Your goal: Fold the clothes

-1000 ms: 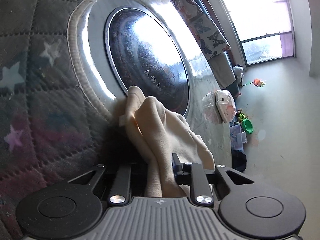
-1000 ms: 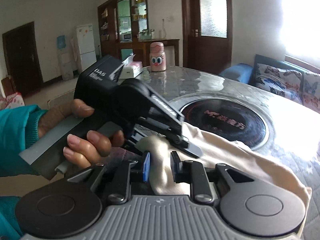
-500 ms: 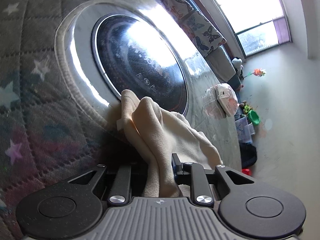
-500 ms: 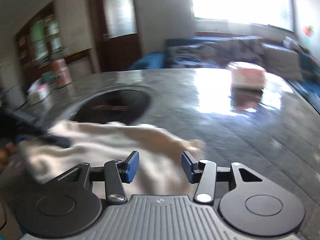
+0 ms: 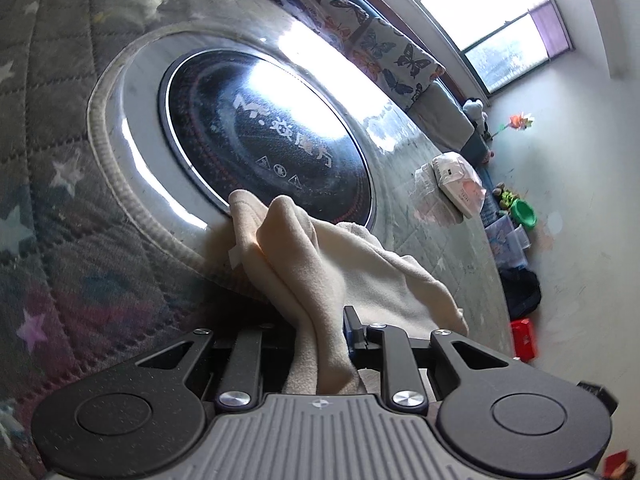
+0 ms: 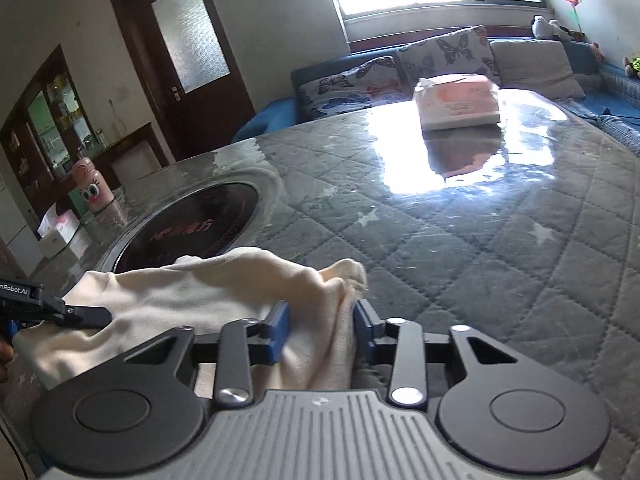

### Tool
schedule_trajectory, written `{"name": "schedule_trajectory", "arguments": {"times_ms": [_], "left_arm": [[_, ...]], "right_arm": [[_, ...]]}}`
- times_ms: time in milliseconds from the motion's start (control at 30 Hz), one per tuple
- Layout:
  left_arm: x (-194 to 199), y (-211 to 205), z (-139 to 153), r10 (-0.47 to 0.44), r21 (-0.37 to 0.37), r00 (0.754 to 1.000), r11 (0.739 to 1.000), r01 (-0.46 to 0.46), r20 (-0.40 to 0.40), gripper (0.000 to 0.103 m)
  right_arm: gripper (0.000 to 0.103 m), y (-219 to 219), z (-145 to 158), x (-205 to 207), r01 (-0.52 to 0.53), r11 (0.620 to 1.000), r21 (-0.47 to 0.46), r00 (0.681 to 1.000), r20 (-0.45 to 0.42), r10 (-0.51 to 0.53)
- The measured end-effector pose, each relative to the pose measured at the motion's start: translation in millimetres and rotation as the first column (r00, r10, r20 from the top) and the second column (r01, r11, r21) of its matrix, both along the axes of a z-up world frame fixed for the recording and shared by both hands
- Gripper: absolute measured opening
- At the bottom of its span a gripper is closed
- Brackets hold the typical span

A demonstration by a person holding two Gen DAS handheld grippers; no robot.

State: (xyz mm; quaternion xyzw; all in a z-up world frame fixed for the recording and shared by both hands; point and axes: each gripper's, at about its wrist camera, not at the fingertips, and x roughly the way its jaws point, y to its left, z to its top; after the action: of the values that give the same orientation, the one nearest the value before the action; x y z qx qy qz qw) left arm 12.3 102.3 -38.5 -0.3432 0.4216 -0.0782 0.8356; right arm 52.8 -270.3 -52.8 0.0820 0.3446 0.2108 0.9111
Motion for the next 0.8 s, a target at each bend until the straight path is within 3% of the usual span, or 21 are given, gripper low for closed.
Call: {"name": "schedule_trajectory", "arguments": {"times_ms": [33, 133, 533, 800], "left_arm": [[0, -2, 1, -0.006, 0.016, 1.0, 1.0, 0.006, 0.003, 0.023], [2, -7, 4, -0.027, 0.061, 1.0, 0.998, 0.027, 0.009, 0.023], [30, -43, 43, -0.172, 0.175, 0.979, 0.973, 0.151, 0.114, 0.018], [74, -92, 59, -0.264, 0.216, 0.952, 0.949, 0.228, 0.154, 0.018]], "right_arm": [[0.02, 3, 0, 0, -0.008, 1.0, 0.003, 1.0, 0.0, 0.008], [0.012, 6, 1, -3, -0.006, 1.0, 0.004, 1.0, 0.009, 0.006], [0.01, -10, 42, -21, 0.025, 0.999, -0.035, 0.991, 0.129, -0.02], [0.009, -46, 74, -7, 0.127, 0.987, -0.1, 0.971, 0.214, -0.104]]}}
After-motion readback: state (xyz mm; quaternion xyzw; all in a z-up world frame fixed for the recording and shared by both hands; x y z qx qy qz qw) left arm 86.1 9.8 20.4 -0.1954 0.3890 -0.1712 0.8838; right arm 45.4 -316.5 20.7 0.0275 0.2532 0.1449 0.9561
